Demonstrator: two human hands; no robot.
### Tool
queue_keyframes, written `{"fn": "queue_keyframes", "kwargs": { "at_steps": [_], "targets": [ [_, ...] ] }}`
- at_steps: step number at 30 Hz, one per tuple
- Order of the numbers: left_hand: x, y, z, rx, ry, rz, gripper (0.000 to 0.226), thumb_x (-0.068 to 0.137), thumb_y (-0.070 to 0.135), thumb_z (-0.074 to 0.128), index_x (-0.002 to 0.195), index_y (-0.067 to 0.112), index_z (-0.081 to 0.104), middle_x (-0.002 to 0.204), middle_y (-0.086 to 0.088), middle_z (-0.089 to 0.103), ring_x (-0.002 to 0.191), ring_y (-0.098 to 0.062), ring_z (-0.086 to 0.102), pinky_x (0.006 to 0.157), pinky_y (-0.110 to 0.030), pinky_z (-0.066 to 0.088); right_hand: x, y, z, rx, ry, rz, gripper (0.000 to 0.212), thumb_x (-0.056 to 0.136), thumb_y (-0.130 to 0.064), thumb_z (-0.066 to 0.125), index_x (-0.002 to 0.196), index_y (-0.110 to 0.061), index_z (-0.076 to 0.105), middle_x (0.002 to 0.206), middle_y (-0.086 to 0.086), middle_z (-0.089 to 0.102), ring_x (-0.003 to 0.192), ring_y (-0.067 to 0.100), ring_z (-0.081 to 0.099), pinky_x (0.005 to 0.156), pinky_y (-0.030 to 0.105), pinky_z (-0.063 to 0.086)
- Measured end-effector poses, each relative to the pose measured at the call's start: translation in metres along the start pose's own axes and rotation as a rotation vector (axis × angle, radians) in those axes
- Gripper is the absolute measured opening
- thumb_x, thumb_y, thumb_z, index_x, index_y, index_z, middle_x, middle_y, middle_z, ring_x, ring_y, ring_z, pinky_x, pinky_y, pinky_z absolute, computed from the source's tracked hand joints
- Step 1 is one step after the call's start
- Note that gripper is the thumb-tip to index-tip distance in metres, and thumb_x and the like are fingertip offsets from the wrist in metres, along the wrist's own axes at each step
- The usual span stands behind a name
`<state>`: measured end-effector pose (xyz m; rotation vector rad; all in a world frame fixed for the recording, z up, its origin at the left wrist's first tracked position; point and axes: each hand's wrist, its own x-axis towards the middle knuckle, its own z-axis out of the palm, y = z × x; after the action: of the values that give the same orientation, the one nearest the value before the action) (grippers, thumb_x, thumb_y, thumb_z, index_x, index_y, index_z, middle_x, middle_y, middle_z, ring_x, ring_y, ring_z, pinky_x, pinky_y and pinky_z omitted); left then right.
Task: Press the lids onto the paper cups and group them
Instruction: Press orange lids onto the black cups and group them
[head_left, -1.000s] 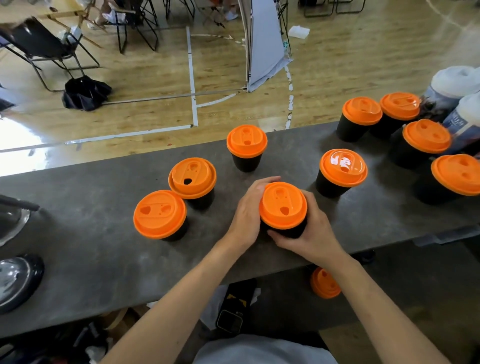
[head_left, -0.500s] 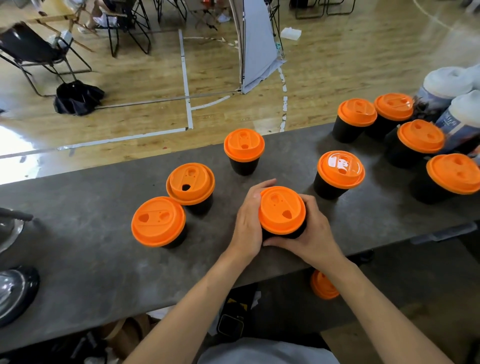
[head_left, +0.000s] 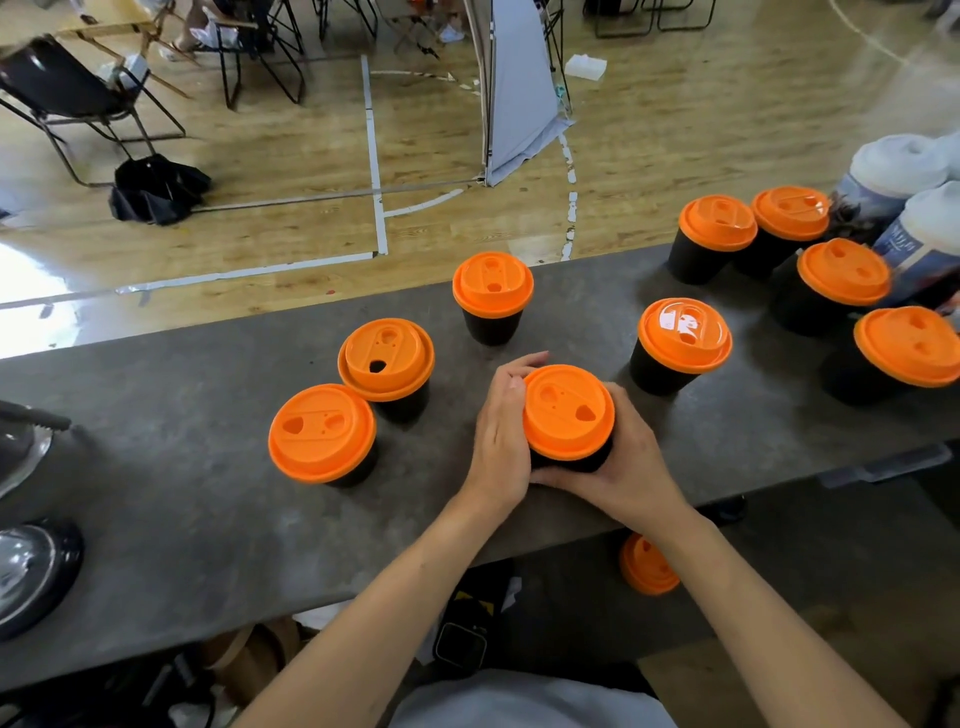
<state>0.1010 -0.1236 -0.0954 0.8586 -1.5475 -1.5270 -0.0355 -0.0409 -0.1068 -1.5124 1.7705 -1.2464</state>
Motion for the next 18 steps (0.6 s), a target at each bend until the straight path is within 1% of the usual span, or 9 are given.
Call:
{"fn": "queue_keyframes", "kwargs": {
  "at_steps": [2,5,7,9,12,13,15,17,18],
  "targets": [
    [0.001,-0.001,-0.001,-0.008,-0.003,0.000,0.039,0.107,0.031,0.026,0.121,0.013,0.058,0.135,0.001,0.062,0.120,-0.010,0.061,0.101,-0.018,0.044,0.000,-0.002,0.001,-0.028,0.014,-0.002,0.093,0.062,-0.058,0.093,0.138,-0.026,0.049,0.133,-0.014,0.059,0.126,0.001,0.056,0.102,0.011,0.041],
    [0.008,0.002,-0.002,-0.026,-0.070,-0.068,0.050,0.102,0.039,0.027,0.133,0.014,0.057,0.137,-0.001,0.063,0.124,-0.011,0.061,0.106,-0.023,0.045,0.002,-0.001,0.000,-0.022,0.033,-0.027,0.084,0.068,-0.049,0.093,0.139,-0.036,0.048,0.133,-0.021,0.058,0.127,-0.003,0.055,0.104,0.009,0.040],
    [0.012,0.003,-0.001,-0.035,-0.108,-0.111,0.056,0.100,0.043,0.028,0.141,0.016,0.056,0.138,0.002,0.063,0.126,-0.006,0.059,0.105,-0.016,0.044,0.002,-0.001,-0.001,-0.007,0.031,-0.037,0.084,0.069,-0.050,0.090,0.139,-0.045,0.044,0.135,-0.028,0.056,0.129,-0.004,0.054,0.105,0.009,0.039],
    [0.012,0.004,-0.001,-0.008,-0.117,-0.109,0.056,0.102,0.045,0.028,0.142,0.019,0.056,0.139,0.006,0.063,0.127,0.000,0.057,0.102,-0.010,0.041,0.002,-0.001,0.000,-0.007,0.040,-0.033,0.089,0.066,-0.054,0.090,0.139,-0.053,0.039,0.135,-0.035,0.054,0.130,-0.006,0.053,0.106,0.008,0.039],
    [0.009,0.002,0.000,0.044,-0.068,-0.057,0.052,0.105,0.041,0.026,0.139,0.020,0.058,0.136,0.004,0.064,0.126,-0.001,0.058,0.102,-0.010,0.041,0.001,-0.002,0.002,-0.005,0.070,0.010,0.097,0.056,-0.067,0.091,0.132,-0.062,0.032,0.132,-0.043,0.050,0.127,-0.014,0.050,0.100,0.001,0.036],
    [0.007,0.001,0.002,0.050,-0.051,-0.042,0.051,0.105,0.040,0.025,0.138,0.019,0.059,0.135,0.002,0.064,0.125,-0.002,0.058,0.102,-0.011,0.041,0.001,-0.002,0.002,-0.014,0.074,0.016,0.094,0.054,-0.071,0.090,0.130,-0.061,0.034,0.129,-0.042,0.051,0.124,-0.014,0.051,0.098,0.001,0.036],
    [0.002,-0.001,0.002,0.036,-0.025,-0.033,0.052,0.105,0.040,0.024,0.136,0.016,0.060,0.133,0.000,0.064,0.124,-0.003,0.059,0.101,-0.012,0.042,0.001,-0.002,0.002,-0.034,0.067,0.008,0.088,0.058,-0.072,0.088,0.130,-0.048,0.043,0.126,-0.033,0.056,0.122,-0.007,0.055,0.097,0.005,0.039],
    [0.001,-0.001,0.001,0.004,-0.011,-0.020,0.056,0.102,0.047,0.027,0.133,0.015,0.060,0.131,0.000,0.066,0.123,-0.006,0.060,0.103,-0.018,0.044,0.002,-0.001,0.002,-0.036,0.055,-0.003,0.084,0.065,-0.065,0.089,0.133,-0.034,0.050,0.127,-0.022,0.059,0.122,0.000,0.058,0.100,0.012,0.043],
    [0.004,0.000,0.000,-0.021,-0.015,-0.028,0.060,0.098,0.053,0.029,0.132,0.016,0.061,0.132,0.000,0.066,0.123,-0.008,0.061,0.105,-0.021,0.045,0.002,-0.001,0.002,-0.035,0.046,-0.009,0.083,0.067,-0.059,0.089,0.135,-0.031,0.051,0.129,-0.017,0.061,0.124,0.002,0.059,0.102,0.015,0.045]
  ]
}}
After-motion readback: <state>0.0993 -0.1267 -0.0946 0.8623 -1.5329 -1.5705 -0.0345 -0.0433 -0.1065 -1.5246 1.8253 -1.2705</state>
